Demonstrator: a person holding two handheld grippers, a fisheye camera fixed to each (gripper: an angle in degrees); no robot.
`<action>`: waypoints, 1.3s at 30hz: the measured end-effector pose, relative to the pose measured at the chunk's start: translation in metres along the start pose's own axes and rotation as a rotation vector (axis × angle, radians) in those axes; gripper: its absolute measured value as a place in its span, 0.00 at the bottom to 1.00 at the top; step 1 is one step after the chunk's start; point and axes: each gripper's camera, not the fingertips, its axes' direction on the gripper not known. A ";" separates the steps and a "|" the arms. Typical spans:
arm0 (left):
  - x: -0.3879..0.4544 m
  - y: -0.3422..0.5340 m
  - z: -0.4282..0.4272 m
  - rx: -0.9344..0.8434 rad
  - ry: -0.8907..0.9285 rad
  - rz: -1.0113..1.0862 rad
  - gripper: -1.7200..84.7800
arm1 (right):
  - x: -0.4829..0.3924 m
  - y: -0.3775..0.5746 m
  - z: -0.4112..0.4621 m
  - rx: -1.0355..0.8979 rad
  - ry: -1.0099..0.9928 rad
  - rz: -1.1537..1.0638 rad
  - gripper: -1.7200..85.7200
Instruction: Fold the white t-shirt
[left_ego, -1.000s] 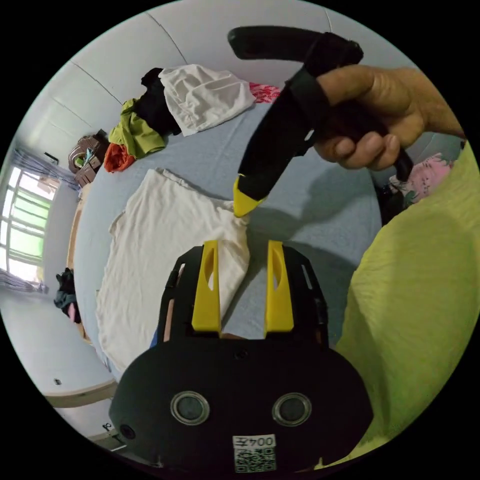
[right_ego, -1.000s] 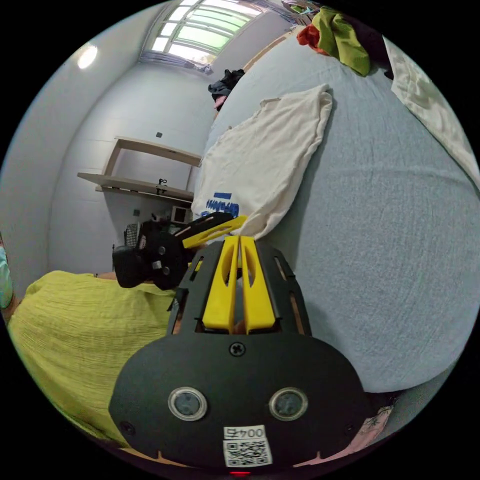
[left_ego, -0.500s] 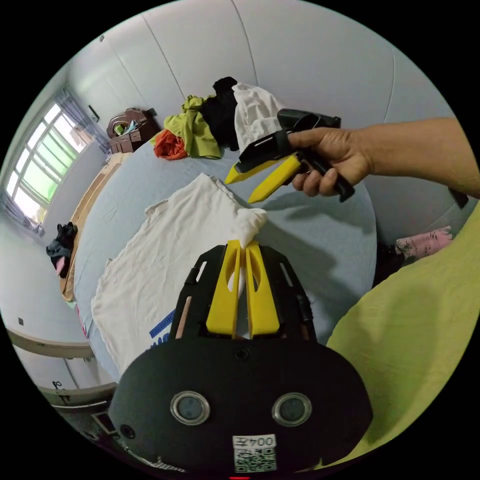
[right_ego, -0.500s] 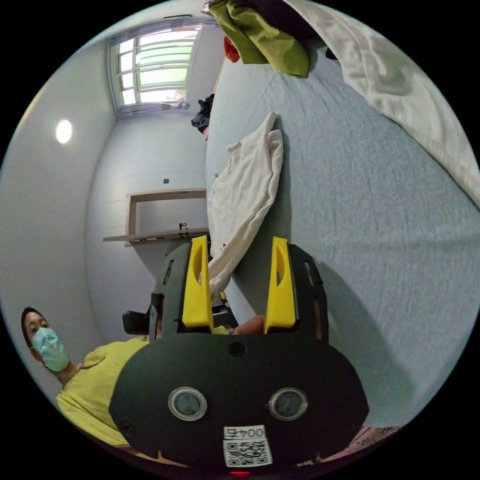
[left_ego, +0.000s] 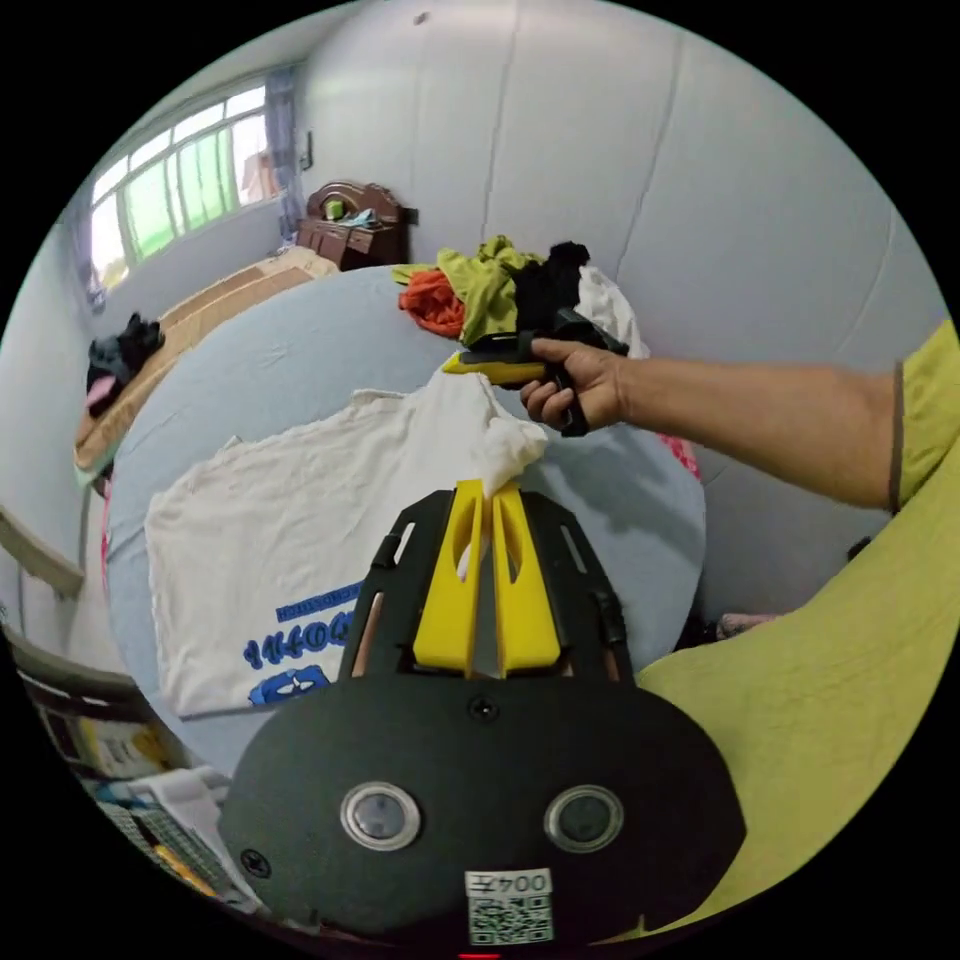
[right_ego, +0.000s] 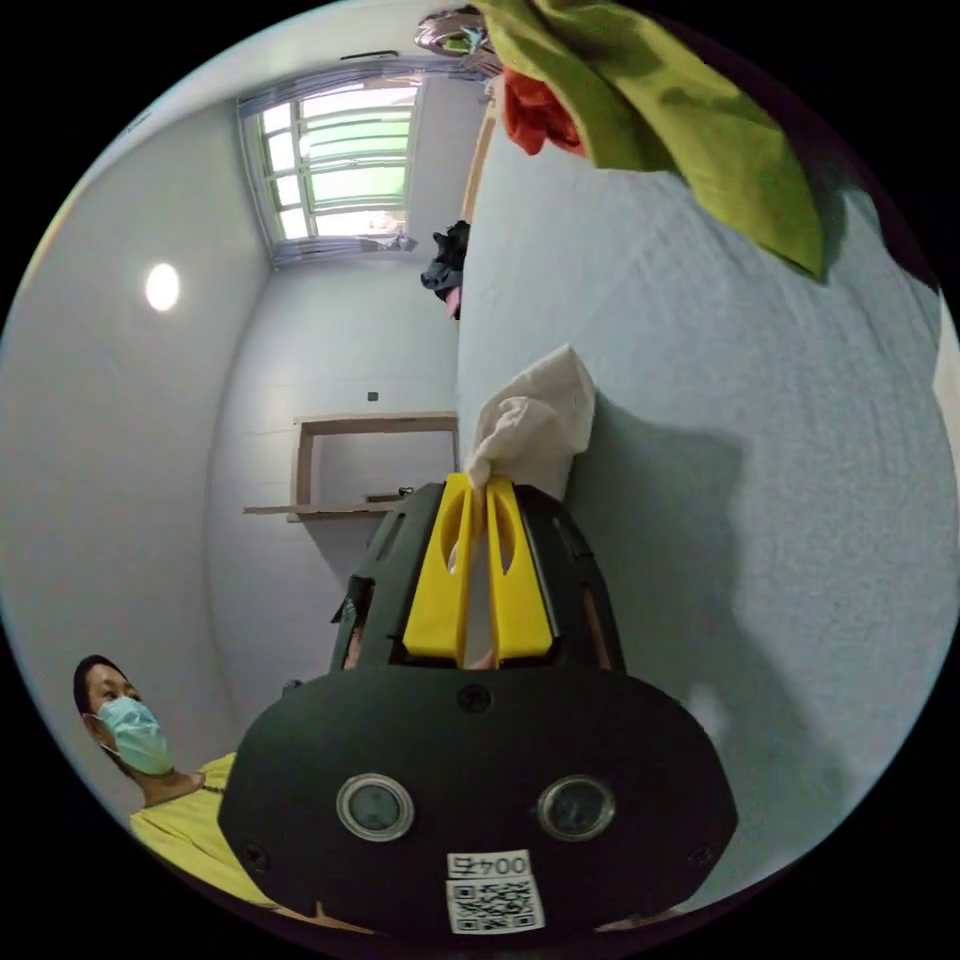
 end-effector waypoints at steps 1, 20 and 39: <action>-0.014 0.003 -0.008 0.013 0.023 -0.036 0.03 | -0.015 0.001 0.015 0.004 -0.012 -0.030 0.05; -0.450 0.196 -0.109 0.240 0.480 -0.899 0.03 | -0.128 0.042 0.470 -0.234 0.504 -0.309 0.05; -0.563 0.225 -0.095 0.211 0.649 -1.099 0.04 | -0.060 0.068 0.622 -0.334 0.646 -0.299 0.09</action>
